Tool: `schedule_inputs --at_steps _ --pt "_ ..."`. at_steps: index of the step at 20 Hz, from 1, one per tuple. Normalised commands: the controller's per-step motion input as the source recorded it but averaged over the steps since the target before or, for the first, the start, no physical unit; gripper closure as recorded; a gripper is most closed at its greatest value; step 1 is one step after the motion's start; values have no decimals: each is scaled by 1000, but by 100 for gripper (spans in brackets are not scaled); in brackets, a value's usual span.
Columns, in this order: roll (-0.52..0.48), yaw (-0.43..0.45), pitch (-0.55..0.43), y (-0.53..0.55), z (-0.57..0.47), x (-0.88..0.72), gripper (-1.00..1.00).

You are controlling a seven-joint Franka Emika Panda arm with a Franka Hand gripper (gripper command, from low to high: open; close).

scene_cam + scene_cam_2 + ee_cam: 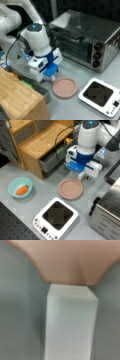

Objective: Pick up the pan. Place the pan on the table. Pick up the bowl. Place the bowl on the stove.

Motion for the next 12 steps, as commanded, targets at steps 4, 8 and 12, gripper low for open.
schedule_inputs --at_steps 4,8,12 --pt "-80 36 266 60 455 353 -100" --pt "-82 10 296 45 456 473 -100" --pt "-104 -10 299 21 349 486 -100"
